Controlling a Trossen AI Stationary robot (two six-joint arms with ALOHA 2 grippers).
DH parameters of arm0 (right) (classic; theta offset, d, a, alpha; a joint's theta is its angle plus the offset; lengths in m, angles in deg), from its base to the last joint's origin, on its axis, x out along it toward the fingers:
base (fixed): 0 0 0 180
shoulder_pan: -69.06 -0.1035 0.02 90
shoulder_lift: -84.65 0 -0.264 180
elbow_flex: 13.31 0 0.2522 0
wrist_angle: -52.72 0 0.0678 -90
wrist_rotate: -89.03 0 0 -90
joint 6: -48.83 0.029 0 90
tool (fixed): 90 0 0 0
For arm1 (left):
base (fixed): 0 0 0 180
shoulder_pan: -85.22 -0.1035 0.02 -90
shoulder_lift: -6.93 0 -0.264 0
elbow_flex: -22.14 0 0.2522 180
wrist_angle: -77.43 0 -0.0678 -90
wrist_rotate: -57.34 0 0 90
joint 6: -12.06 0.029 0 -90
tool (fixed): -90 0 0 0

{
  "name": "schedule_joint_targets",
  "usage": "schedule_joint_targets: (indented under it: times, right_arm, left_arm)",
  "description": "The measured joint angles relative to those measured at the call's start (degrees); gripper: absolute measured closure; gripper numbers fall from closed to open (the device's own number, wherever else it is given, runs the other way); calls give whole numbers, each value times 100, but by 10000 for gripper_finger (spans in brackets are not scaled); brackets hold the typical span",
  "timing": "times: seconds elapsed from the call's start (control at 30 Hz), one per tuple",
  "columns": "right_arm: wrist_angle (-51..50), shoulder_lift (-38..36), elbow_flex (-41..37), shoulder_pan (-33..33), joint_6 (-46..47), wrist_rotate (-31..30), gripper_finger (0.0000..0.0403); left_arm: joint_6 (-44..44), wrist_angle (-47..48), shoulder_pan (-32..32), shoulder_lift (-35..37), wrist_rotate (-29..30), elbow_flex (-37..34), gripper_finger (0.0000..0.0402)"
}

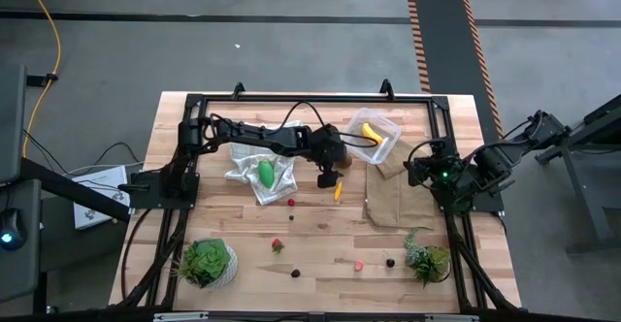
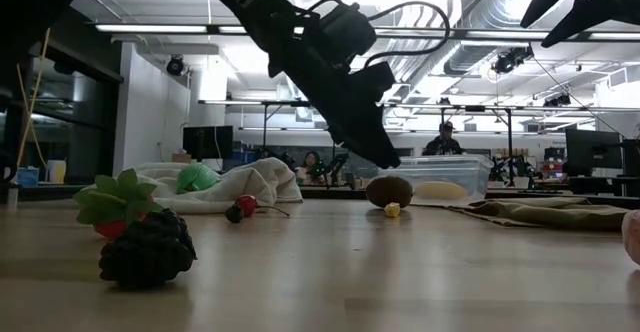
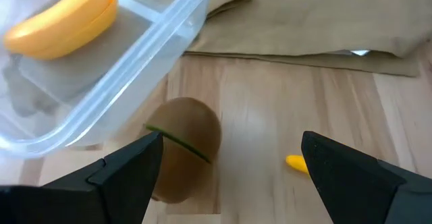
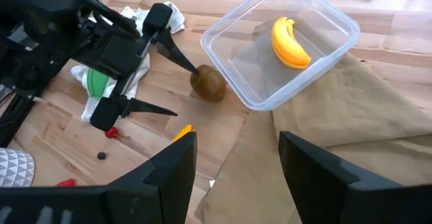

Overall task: Pick and placing Produce into tupperware
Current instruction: Put the brown kiwi into the transparent bin

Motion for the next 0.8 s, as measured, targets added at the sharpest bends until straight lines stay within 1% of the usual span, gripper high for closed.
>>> schedule_joint_targets:
  times: [0.07,0.37,0.63,0.8]
  right_arm:
    - [24,0,1,0,-45,-1,203]
    - [237,0,2,0,-332,-6,203]
    - [241,0,0,0,-402,-8,203]
    - [303,0,2,0,-471,-25,203]
  left_arm:
    - [-46,17,0,-1,126,0,60]
    - [-406,326,-7,-2,198,0,60]
    - [-419,306,-7,-2,494,0,60]
    - [-431,308,-2,-4,502,0,60]
